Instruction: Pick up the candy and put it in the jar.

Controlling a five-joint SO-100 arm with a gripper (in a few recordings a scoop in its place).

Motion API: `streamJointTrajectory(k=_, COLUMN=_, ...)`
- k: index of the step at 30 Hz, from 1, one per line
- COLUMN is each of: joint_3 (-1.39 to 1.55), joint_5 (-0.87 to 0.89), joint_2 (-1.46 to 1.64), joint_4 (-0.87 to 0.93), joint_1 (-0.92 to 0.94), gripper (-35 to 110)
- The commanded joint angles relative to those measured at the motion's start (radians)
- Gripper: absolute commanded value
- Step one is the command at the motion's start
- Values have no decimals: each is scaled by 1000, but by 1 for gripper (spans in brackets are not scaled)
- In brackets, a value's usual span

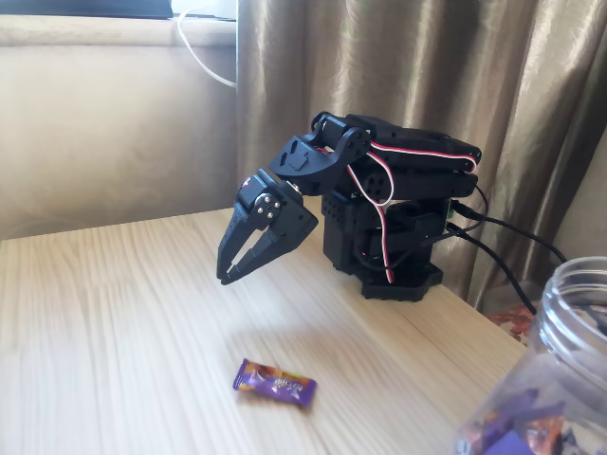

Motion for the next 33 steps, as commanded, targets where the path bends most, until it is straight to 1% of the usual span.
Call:
streamJointTrajectory(k=1, joint_3=9, joint_5=-12, joint_2=34, joint_4=3, joint_1=-9, gripper=0)
streamJointTrajectory(k=18, joint_3=9, joint_5=-14, joint_2=34, joint_4=3, joint_1=-9, gripper=0)
streamJointTrajectory(k=20, joint_3=15, joint_5=-44, joint_2=34, joint_4=-18, joint_1=-9, gripper=0)
streamJointTrajectory(k=26, joint_3=-46, joint_5=52, joint_2=35, joint_4=-61, joint_1=-94, gripper=0)
streamJointTrajectory(k=29, joint_3=-106, joint_5=37, joint_2=35, joint_4=-112, joint_1=-152, gripper=0)
streamJointTrajectory(k=31, joint_3=-178, joint_5=31, joint_2=-18, joint_4=-126, joint_1=-193, gripper=0)
streamJointTrajectory(k=33, joint_3=-331, joint_5=57, joint_2=-238, joint_4=-107, joint_1=-227, gripper=1)
